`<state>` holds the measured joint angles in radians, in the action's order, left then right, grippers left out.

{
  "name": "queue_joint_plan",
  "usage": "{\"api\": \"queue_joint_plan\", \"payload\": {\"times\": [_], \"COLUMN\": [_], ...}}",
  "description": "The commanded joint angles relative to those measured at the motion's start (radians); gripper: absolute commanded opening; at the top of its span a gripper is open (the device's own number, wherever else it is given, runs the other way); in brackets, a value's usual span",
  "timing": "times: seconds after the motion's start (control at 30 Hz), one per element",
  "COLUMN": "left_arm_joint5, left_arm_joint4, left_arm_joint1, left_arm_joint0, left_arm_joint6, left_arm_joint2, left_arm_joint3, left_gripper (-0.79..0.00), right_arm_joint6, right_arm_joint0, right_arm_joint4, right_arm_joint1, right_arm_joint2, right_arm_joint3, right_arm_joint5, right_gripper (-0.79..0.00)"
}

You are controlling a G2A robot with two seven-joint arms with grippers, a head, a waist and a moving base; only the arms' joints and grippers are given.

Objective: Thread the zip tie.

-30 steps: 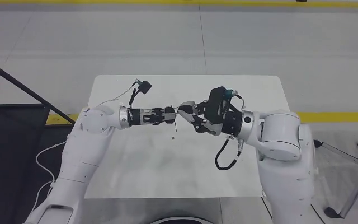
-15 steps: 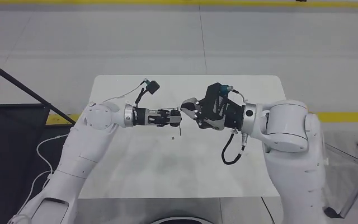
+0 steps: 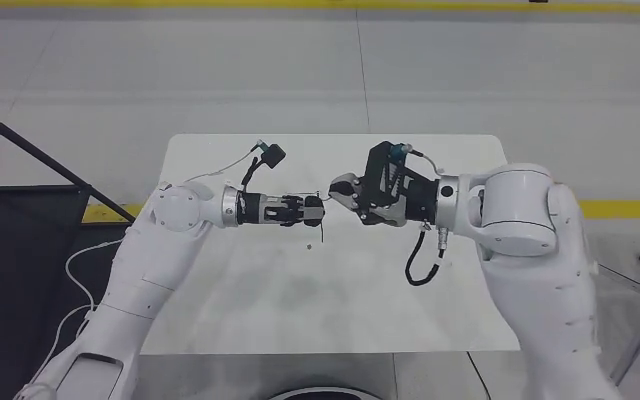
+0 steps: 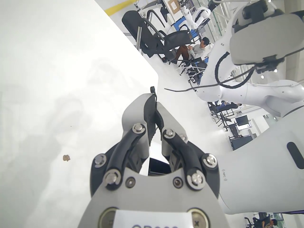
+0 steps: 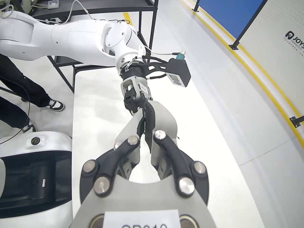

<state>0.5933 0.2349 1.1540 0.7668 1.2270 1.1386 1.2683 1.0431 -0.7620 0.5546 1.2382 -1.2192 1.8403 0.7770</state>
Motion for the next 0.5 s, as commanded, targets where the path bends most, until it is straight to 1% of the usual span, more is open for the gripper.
{"api": "queue_joint_plan", "payload": {"times": [0.0,0.2,0.47], "left_arm_joint5": [0.000,0.000,0.000], "left_arm_joint4": [0.000,0.000,0.000], "left_arm_joint1": [0.000,0.000,0.000], "left_arm_joint0": [0.000,0.000,0.000], "left_arm_joint6": [0.000,0.000,0.000], "left_arm_joint2": [0.000,0.000,0.000], "left_arm_joint3": [0.000,0.000,0.000], "left_gripper": [-0.785,-0.785,-0.785], "right_arm_joint6": [-0.001,-0.006,-0.036], "right_arm_joint0": [0.005,0.018,0.038], "right_arm_joint4": [-0.008,-0.027,-0.017], "right_arm_joint1": [-0.008,-0.025,-0.035], "right_arm_joint2": [0.004,0.010,0.033], "right_arm_joint3": [-0.002,-0.014,-0.036], "right_arm_joint5": [0.001,0.005,-0.008], "right_gripper": [-0.785,-0.785,-0.785]}}
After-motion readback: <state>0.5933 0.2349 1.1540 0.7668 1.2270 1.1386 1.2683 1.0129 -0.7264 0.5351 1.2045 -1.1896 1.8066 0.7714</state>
